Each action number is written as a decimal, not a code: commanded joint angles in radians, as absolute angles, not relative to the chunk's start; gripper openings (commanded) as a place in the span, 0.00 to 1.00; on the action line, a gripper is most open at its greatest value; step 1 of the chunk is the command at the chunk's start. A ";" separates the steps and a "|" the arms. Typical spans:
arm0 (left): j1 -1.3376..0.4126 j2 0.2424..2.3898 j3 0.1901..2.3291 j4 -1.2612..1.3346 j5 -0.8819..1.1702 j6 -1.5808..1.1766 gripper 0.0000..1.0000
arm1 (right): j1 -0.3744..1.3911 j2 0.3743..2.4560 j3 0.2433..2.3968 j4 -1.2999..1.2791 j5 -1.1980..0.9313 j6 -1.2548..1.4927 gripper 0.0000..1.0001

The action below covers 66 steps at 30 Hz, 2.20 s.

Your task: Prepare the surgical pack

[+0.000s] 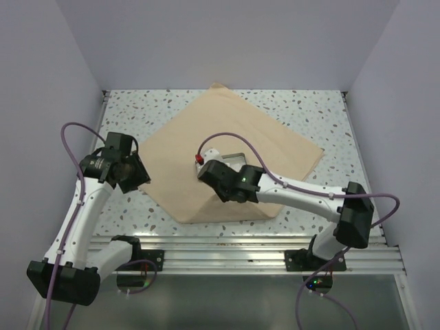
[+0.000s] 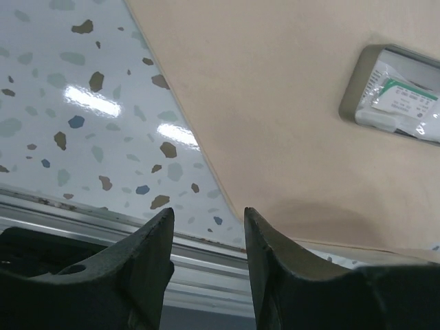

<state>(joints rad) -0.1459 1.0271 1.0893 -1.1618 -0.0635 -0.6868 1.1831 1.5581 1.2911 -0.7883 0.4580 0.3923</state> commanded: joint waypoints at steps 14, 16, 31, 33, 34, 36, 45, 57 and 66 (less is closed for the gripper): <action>-0.140 1.457 1.304 -1.014 -0.265 -0.581 0.50 | 0.756 2.152 2.184 -0.867 0.364 0.074 0.00; -0.140 1.489 1.324 -1.017 -0.279 -0.581 0.50 | 0.723 2.218 2.244 -0.867 0.342 0.071 0.00; -0.127 1.552 1.318 -1.011 -0.302 -0.572 0.50 | 0.670 2.414 2.482 -0.773 0.256 0.071 0.00; -0.124 1.551 1.312 -1.009 -0.302 -0.571 0.50 | 0.667 2.433 2.505 -0.762 0.253 0.075 0.00; -0.123 1.551 1.310 -1.009 -0.301 -0.571 0.50 | 0.663 2.437 2.514 -0.756 0.249 0.077 0.00; -0.120 1.549 1.304 -1.005 -0.296 -0.569 0.50 | 0.660 2.448 2.522 -0.750 0.235 0.072 0.00; -0.112 1.545 1.301 -0.997 -0.291 -0.568 0.50 | 0.640 2.468 2.522 -0.729 0.256 0.072 0.00; -0.101 1.574 1.330 -1.002 -0.287 -0.554 0.50 | 0.611 2.531 2.548 -0.681 0.273 0.081 0.00; -0.084 1.578 1.325 -0.997 -0.290 -0.543 0.50 | 0.606 2.569 2.553 -0.652 0.255 0.095 0.00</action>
